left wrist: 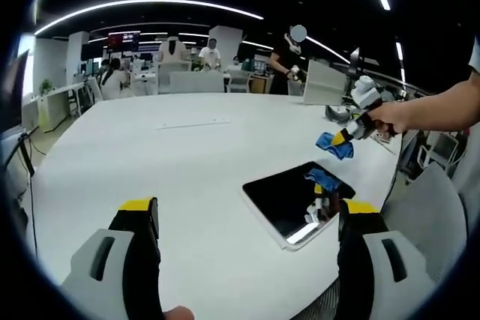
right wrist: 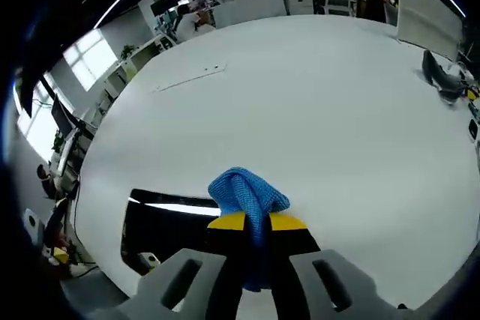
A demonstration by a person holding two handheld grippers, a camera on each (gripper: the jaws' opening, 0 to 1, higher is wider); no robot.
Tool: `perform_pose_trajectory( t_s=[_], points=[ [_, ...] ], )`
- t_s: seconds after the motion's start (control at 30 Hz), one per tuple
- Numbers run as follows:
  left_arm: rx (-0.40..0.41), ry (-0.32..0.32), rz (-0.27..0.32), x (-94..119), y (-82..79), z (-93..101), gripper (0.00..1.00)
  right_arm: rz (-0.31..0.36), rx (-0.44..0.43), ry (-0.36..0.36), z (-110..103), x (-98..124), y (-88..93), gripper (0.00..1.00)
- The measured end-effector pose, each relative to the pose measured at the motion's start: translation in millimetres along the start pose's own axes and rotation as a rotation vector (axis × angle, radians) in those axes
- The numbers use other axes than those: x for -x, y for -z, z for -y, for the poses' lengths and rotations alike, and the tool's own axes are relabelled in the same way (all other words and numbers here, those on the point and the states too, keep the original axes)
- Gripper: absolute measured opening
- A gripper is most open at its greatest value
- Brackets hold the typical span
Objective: Wipe the mirror surface with the cleaning cloth until all visible marks leave the cleaned area.
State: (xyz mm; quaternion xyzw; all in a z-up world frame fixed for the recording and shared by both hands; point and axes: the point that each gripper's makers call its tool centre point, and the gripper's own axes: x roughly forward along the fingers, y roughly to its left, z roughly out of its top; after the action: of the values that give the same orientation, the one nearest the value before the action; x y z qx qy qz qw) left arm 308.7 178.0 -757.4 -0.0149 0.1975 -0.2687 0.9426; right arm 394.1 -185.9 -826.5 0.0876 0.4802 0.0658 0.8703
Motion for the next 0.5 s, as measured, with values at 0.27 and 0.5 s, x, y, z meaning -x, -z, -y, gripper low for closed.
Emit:
perform_pose_trajectory(
  t_s=[0.27,0.5],
  points=[
    [-0.001,-0.006,0.003,3.7,0.2,-1.1,0.99,0.002,-0.040,0.033,28.6,11.7,11.1,0.04],
    [-0.001,-0.018,0.005,5.8,-0.4,-2.9,0.99,-0.030,-0.060,0.053,36.8,4.8,29.7,0.04]
  ],
)
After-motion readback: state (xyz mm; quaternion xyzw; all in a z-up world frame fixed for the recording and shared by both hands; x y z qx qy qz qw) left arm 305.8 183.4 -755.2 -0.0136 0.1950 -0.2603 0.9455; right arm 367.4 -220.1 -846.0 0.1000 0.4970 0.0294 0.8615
